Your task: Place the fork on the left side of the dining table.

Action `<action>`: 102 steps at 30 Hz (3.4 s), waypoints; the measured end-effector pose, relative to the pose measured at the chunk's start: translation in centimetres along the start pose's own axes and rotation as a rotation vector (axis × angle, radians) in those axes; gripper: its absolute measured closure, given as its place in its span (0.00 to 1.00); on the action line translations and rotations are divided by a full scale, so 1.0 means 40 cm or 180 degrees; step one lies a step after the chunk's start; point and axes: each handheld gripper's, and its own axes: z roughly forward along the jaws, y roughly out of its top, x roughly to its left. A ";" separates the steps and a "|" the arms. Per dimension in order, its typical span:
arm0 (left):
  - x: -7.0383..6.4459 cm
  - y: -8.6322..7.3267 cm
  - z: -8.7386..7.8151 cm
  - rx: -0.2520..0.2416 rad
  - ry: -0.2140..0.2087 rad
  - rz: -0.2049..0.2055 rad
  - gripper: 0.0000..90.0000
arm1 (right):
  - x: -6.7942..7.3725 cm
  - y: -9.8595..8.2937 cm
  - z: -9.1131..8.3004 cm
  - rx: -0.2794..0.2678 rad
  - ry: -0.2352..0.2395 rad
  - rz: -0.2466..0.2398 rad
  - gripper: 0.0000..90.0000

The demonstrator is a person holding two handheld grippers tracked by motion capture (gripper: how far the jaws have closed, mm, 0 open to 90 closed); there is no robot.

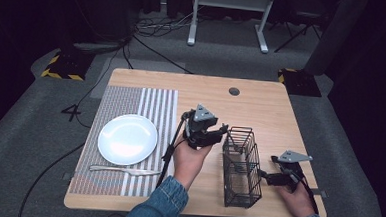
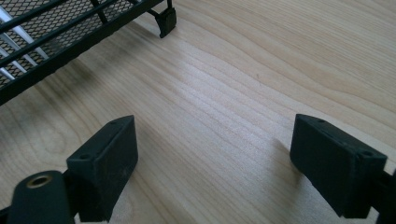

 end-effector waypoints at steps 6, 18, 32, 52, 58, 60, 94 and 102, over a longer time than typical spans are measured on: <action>-0.003 -0.001 0.019 0.0089 -0.0022 -0.0030 0.72 | 0.000 0.000 0.000 0.0002 -0.0003 -0.0006 0.17; -0.018 0.023 0.006 0.0172 -0.0168 0.0006 0.95 | 0.000 -0.001 -0.001 0.0006 -0.0005 -0.0004 0.17; -0.048 0.110 -0.081 0.0147 -0.0242 0.0261 0.95 | 0.000 -0.001 -0.001 0.0006 -0.0005 -0.0004 0.17; -0.039 0.183 -0.220 0.0026 -0.0182 0.0334 0.95 | 0.000 0.000 -0.001 0.0005 -0.0003 -0.0003 0.17; -0.006 0.190 -0.247 -0.0048 -0.0113 0.0252 0.95 | 0.000 0.000 -0.001 0.0005 -0.0003 -0.0006 0.17; 0.001 0.192 -0.253 -0.0058 -0.0101 0.0242 0.95 | 0.000 0.000 -0.001 0.0005 -0.0003 -0.0006 0.17; 0.321 0.150 -0.349 -0.0126 0.0514 -0.0224 0.95 | 0.002 0.001 0.002 -0.0001 -0.0053 0.0039 0.17; 0.396 0.132 -0.357 -0.0117 0.0695 -0.0359 0.95 | 0.002 0.002 0.002 0.0001 -0.0063 0.0048 0.17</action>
